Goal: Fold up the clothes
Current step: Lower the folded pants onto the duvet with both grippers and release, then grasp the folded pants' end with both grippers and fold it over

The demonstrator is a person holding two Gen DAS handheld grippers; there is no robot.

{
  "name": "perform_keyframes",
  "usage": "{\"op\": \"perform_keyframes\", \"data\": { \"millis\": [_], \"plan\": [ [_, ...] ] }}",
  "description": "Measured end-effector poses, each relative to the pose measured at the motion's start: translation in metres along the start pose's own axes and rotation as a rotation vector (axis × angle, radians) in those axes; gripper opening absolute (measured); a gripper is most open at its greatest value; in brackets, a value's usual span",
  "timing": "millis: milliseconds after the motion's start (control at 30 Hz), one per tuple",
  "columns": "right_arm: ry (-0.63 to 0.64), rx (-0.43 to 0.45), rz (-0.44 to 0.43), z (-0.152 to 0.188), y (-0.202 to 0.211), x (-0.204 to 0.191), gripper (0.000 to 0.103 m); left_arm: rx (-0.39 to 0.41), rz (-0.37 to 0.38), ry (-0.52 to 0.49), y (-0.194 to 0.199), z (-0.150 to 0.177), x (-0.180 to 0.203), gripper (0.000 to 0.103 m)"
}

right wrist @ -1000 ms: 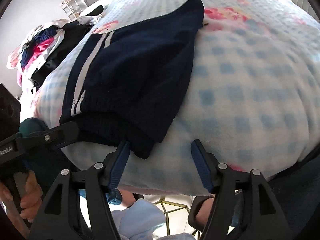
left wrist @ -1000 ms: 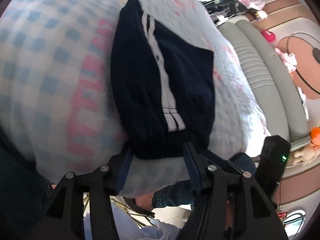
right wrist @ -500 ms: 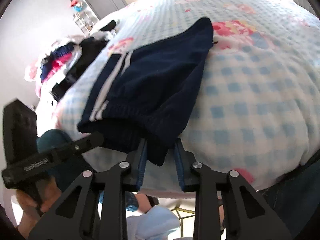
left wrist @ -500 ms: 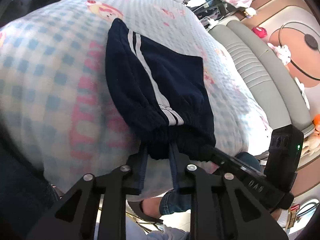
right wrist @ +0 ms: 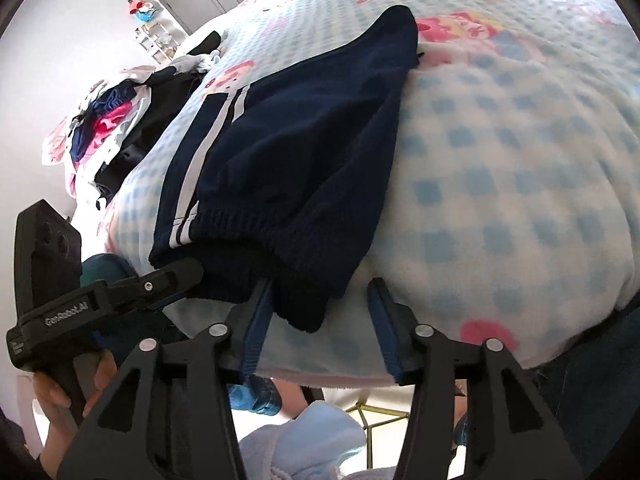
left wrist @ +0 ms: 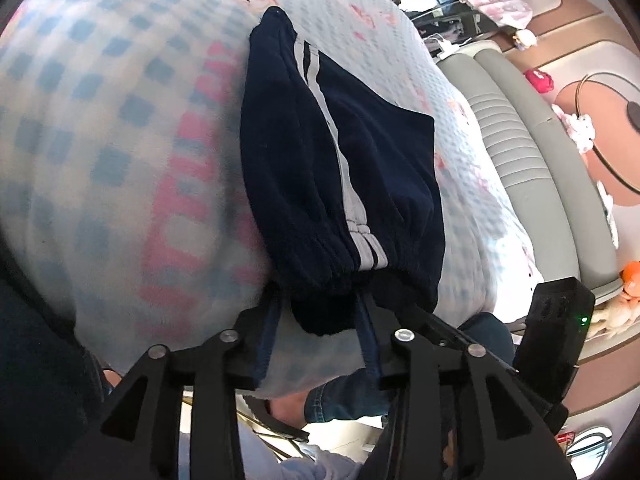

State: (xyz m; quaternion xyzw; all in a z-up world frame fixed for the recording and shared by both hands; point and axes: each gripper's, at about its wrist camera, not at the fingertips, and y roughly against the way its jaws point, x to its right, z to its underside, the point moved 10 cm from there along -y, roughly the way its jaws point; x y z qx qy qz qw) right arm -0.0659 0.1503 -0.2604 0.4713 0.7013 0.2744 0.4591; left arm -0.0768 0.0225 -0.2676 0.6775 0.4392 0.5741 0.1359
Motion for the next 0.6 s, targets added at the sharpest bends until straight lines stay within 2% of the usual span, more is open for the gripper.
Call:
{"op": "perform_keyframes", "data": {
  "millis": [33, 67, 133, 267, 367, 600],
  "plan": [
    [0.003, -0.007, -0.001, 0.001, -0.004, 0.0, 0.051, -0.003, -0.003, -0.005, -0.002, 0.0, 0.0, 0.044],
    [0.006, -0.013, -0.002, 0.001, -0.007, 0.001, 0.046, -0.009, -0.01, -0.013, -0.005, 0.0, 0.001, 0.045],
    [0.012, -0.016, -0.015, 0.004, -0.008, -0.002, 0.032, -0.011, -0.011, -0.032, -0.005, 0.002, 0.003, 0.036],
    [0.026, 0.003, -0.05, 0.004, 0.007, -0.009, 0.023, 0.039, 0.015, -0.093, 0.014, 0.004, 0.02, 0.021],
    [0.043, 0.009, -0.064, 0.006, 0.019, -0.015, 0.021, 0.048, 0.026, -0.109, 0.025, 0.009, 0.026, 0.02],
    [0.088, 0.014, -0.062, 0.013, 0.04, -0.025, 0.021, -0.003, 0.077, -0.075, 0.034, 0.02, 0.027, 0.02]
  ]
}}
